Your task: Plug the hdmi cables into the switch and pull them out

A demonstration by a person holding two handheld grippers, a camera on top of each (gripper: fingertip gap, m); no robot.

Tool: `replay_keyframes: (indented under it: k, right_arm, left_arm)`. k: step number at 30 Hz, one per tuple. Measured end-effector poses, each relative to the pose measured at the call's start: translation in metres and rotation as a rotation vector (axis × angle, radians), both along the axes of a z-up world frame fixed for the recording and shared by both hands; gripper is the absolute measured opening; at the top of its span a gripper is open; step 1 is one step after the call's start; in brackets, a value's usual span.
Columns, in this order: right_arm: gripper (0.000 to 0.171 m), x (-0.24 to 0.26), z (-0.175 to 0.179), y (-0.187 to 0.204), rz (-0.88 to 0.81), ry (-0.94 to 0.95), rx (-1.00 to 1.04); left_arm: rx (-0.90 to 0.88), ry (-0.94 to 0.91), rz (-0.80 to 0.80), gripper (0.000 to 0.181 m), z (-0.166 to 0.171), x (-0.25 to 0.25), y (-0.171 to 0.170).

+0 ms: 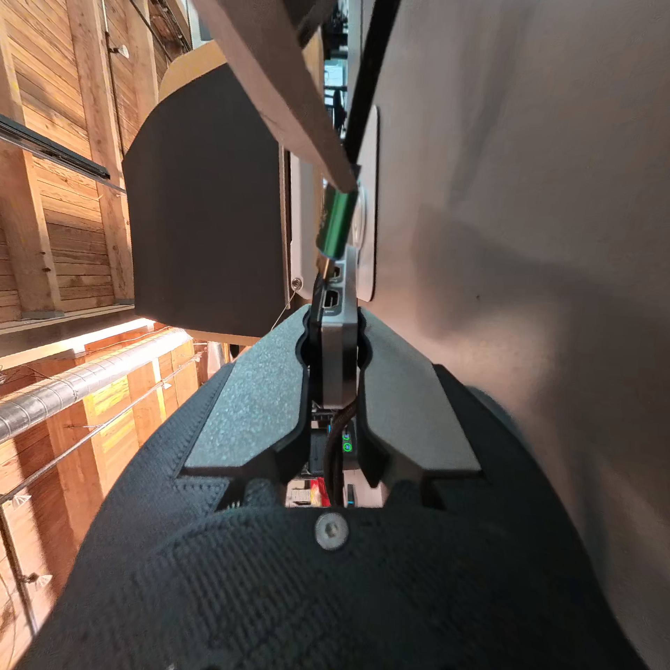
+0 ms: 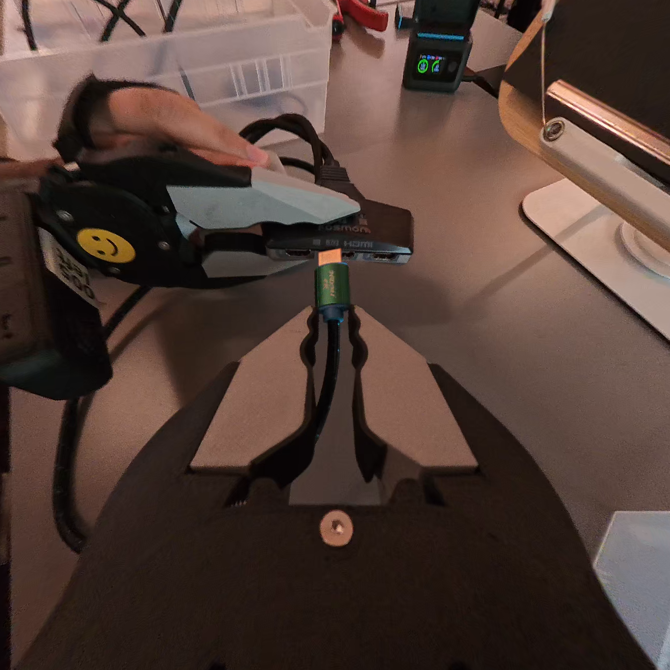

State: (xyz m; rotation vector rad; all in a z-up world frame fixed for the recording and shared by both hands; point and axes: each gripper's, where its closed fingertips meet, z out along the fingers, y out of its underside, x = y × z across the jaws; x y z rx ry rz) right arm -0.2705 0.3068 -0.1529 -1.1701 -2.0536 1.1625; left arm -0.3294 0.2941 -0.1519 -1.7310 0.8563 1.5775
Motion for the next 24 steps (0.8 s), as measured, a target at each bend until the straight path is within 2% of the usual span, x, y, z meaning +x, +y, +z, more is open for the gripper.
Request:
replay_keyframes:
  k: [5, 16, 18, 19, 24]
  right_arm:
    - [0.008, 0.004, 0.006, 0.001, 0.006, -0.02, -0.089]
    - [0.008, 0.004, -0.006, -0.001, 0.01, -0.047, -0.031]
    - [0.007, 0.002, -0.008, -0.003, 0.015, -0.04, -0.011]
    - [0.0, 0.002, -0.01, -0.003, 0.016, -0.036, 0.005]
    - [0.0, 0.001, -0.04, 0.006, -0.008, -0.123, 0.156]
  left_arm:
    - [0.009, 0.022, -0.011, 0.019, 0.003, 0.007, 0.0]
    - [0.016, -0.023, -0.017, 0.019, 0.001, 0.007, 0.0]
    - [0.013, -0.041, -0.026, 0.019, 0.0, 0.008, 0.0]
    - [0.008, -0.045, -0.029, 0.019, -0.001, 0.008, 0.0]
    - [-0.016, -0.06, -0.008, 0.019, -0.006, 0.003, -0.001]
